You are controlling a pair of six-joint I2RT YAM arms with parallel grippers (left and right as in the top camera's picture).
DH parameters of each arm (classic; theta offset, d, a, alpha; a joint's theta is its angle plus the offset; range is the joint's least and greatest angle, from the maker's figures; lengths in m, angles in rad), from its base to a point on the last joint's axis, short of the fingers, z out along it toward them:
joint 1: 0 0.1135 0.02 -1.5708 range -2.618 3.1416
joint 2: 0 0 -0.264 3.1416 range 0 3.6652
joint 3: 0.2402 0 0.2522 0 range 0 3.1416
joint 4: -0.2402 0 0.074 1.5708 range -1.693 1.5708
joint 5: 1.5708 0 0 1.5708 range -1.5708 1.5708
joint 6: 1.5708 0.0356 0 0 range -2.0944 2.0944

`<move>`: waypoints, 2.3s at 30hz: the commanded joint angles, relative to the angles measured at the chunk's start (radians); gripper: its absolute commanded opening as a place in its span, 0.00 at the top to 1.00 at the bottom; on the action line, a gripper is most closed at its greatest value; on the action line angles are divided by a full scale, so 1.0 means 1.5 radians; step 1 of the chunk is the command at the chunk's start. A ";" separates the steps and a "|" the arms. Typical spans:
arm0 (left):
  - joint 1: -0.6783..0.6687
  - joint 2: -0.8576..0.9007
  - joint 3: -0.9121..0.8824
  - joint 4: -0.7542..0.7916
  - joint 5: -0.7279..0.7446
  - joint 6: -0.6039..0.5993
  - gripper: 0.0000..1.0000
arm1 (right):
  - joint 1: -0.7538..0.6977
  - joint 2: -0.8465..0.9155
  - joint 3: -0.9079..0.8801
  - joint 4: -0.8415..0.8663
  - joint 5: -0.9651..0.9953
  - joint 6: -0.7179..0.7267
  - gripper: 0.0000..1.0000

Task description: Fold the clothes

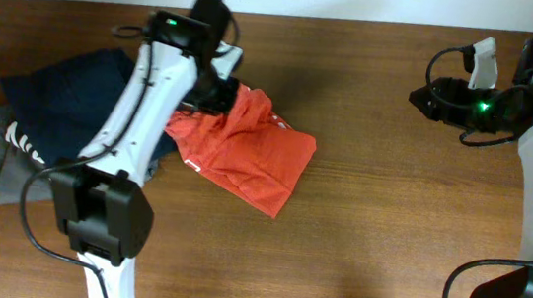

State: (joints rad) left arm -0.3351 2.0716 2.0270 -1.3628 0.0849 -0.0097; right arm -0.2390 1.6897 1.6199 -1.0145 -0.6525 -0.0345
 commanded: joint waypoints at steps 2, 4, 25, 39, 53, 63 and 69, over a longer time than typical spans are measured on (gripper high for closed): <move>-0.078 0.019 0.004 0.001 -0.024 0.014 0.99 | -0.002 0.001 0.005 0.000 0.001 -0.009 0.45; -0.112 0.038 0.004 0.003 -0.027 0.004 0.97 | -0.002 0.001 0.005 0.000 0.001 -0.009 0.45; -0.137 0.093 0.273 -0.143 -0.132 -0.003 0.28 | 0.044 0.001 0.004 -0.036 0.024 -0.012 0.42; 0.130 0.094 0.341 -0.185 -0.053 -0.003 0.16 | 0.416 0.110 0.004 0.045 0.227 0.140 0.41; 0.214 0.094 0.341 -0.201 -0.031 0.003 0.16 | 0.578 0.242 0.004 0.181 0.498 0.182 0.39; 0.214 0.094 0.341 -0.199 -0.031 0.003 0.16 | 0.571 0.250 0.005 0.188 0.590 0.186 0.91; 0.214 0.094 0.341 -0.201 -0.031 0.003 0.16 | 0.521 0.246 0.006 0.155 0.615 0.187 0.96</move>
State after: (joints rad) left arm -0.0162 2.2166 2.5347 -1.6623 0.0265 -0.0113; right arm 0.5949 2.0525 1.6196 -0.7708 0.2020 0.2356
